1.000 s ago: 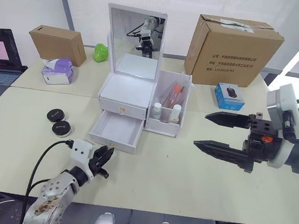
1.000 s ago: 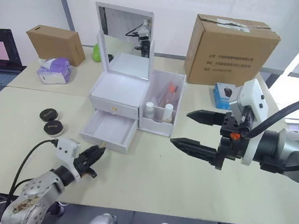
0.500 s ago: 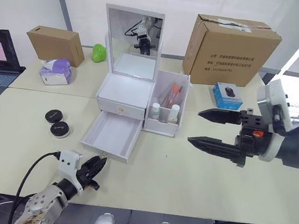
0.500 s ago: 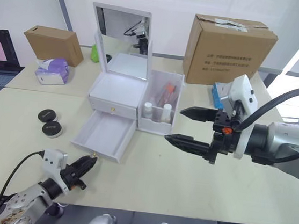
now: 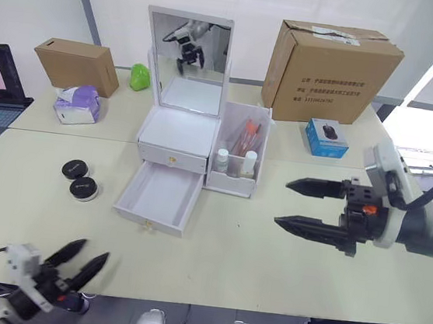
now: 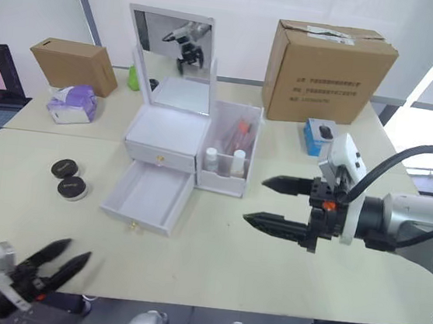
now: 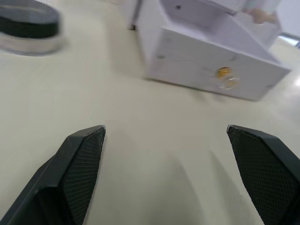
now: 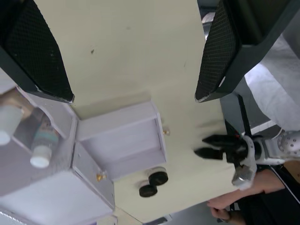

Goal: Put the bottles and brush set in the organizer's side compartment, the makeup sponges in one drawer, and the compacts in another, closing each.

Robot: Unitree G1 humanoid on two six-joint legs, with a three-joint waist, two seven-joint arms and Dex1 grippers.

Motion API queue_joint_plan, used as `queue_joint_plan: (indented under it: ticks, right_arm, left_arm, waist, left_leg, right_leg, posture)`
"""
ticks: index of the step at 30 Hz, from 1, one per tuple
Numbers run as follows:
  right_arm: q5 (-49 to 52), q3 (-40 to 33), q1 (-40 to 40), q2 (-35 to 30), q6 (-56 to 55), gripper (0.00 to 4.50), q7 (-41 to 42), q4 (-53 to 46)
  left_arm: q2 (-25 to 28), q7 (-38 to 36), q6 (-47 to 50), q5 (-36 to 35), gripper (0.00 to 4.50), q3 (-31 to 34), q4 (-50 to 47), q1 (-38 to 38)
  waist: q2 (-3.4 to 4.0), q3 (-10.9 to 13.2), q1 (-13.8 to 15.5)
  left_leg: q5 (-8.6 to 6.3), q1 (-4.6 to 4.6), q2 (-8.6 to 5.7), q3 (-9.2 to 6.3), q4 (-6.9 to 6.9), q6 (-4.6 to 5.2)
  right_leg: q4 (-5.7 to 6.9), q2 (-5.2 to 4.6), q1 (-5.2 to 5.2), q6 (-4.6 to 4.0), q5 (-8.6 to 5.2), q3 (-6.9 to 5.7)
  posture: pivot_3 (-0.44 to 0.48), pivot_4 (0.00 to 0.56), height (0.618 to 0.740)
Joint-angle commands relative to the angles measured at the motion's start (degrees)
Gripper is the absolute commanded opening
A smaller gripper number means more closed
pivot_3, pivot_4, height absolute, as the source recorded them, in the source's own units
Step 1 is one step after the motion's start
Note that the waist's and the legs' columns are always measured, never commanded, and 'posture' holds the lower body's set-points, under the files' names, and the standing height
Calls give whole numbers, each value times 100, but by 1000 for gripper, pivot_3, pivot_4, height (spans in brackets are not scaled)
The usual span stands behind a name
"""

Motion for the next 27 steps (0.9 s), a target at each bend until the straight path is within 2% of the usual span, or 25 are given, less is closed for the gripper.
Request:
queue_joint_plan:
  ticks: [1, 5, 9, 14, 27]
  right_arm:
    - [-194, -270, 55, -2, -209, 4500, 126, -39]
    - [-661, -199, 334, -24, -306, 4500, 267, 24]
    - [-935, -209, 490, 14, -418, 4500, 414, 78]
    - [-761, -408, 196, -1, -432, 4500, 713, 226]
    - [-828, -498, 72, 35, -413, 4500, 1035, 262]
  left_arm:
    - [381, 148, -434, 238, 4475, 585, 924, -280]
    - [815, 542, -650, 360, 4475, 1083, 1585, -714]
    - [1157, 582, -765, 445, 4475, 1358, 2057, -860]
    - [1204, 536, -803, 546, 4475, 1432, 2141, -731]
    - [948, 1104, -129, 618, 4475, 1208, 424, -617]
  waist:
    - [-1, 0, -11]
    - [-24, -1, 7]
    - [-42, -5, 9]
    - [-41, -4, 7]
    - [-61, -12, 28]
  left_leg:
    - [0, 0, 4, 0, -2, 0]
    - [0, -2, 7, 3, -4, -1]
    - [-3, -4, 12, 16, -5, -5]
    - [-10, -3, 13, 56, -23, -16]
    - [-10, -8, 12, 127, -25, -17]
  right_leg:
    - [1, 1, -4, 0, 0, -5]
    - [2, -1, -9, -2, 1, -8]
    - [1, -9, -10, -7, 4, -12]
    - [4, -44, -32, -38, 23, -22]
    - [10, -88, -42, -41, 25, -39]
  posture:
    - [0, 150, 740]
    - [0, 150, 740]
    - [0, 150, 740]
    - [0, 150, 740]
    - [0, 150, 740]
